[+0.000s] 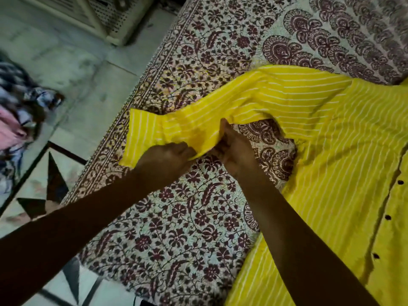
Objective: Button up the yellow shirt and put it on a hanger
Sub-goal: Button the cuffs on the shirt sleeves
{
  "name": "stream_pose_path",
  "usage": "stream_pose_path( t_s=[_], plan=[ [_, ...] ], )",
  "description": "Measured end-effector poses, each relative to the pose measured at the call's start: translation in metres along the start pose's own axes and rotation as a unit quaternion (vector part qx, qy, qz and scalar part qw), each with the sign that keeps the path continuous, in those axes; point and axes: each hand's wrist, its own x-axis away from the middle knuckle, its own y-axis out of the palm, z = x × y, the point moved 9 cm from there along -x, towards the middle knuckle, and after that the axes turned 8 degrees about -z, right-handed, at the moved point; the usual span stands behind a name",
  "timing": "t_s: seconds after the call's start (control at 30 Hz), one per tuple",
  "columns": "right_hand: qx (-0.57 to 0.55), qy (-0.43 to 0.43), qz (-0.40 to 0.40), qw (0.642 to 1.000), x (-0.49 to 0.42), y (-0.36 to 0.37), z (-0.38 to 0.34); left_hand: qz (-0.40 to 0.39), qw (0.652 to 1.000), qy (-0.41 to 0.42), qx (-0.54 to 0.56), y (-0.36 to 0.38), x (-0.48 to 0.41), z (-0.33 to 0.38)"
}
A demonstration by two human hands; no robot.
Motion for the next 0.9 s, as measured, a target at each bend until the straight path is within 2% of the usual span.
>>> stream_pose_path(
  t_s=[0.1,0.17,0.23,0.27,0.33,0.4,0.53,0.6,0.67,0.73,0.8,0.87,0.9],
  plan=[
    [-0.078,-0.016,0.068,0.994,0.003,-0.016,0.004,0.056,0.997,-0.044,0.033,-0.002,0.01,-0.008],
    [-0.068,-0.003,0.059,0.996,0.009,-0.019,0.006,0.081,0.985,-0.147,0.052,0.0,0.012,-0.043],
    [-0.035,0.011,0.015,0.999,0.012,-0.017,0.003,0.022,0.967,-0.25,0.049,0.013,0.012,-0.084],
    [-0.036,0.009,0.017,0.999,0.012,-0.021,-0.001,-0.015,0.96,-0.275,0.055,0.02,0.011,-0.099],
    [-0.117,-0.028,0.069,0.99,0.008,-0.043,-0.012,-0.064,0.956,-0.276,0.075,0.027,0.009,-0.116],
    [-0.181,-0.087,0.127,0.971,0.003,-0.069,-0.03,-0.028,0.962,-0.248,0.11,0.013,0.009,-0.122],
    [-0.204,-0.097,0.115,0.967,-0.009,-0.068,-0.061,0.027,0.928,-0.308,0.207,0.0,0.034,-0.141],
    [-0.22,-0.107,0.117,0.962,-0.011,-0.07,-0.066,0.038,0.91,-0.349,0.219,-0.001,0.047,-0.149],
    [-0.185,-0.134,0.146,0.963,-0.004,-0.078,-0.065,0.066,0.939,-0.313,0.125,-0.011,0.051,-0.139],
    [-0.168,-0.151,0.202,0.953,0.01,-0.097,-0.058,0.089,0.983,-0.162,0.018,-0.014,0.043,-0.094],
    [-0.169,-0.145,0.209,0.952,0.021,-0.11,-0.047,0.04,0.999,-0.027,-0.013,0.007,0.034,-0.047],
    [-0.153,-0.133,0.189,0.961,0.025,-0.115,-0.04,-0.035,0.999,-0.024,-0.005,0.032,0.027,-0.03],
    [-0.114,-0.126,0.201,0.965,0.026,-0.121,-0.039,-0.045,0.998,-0.04,0.008,0.036,0.024,-0.029]
  ],
)
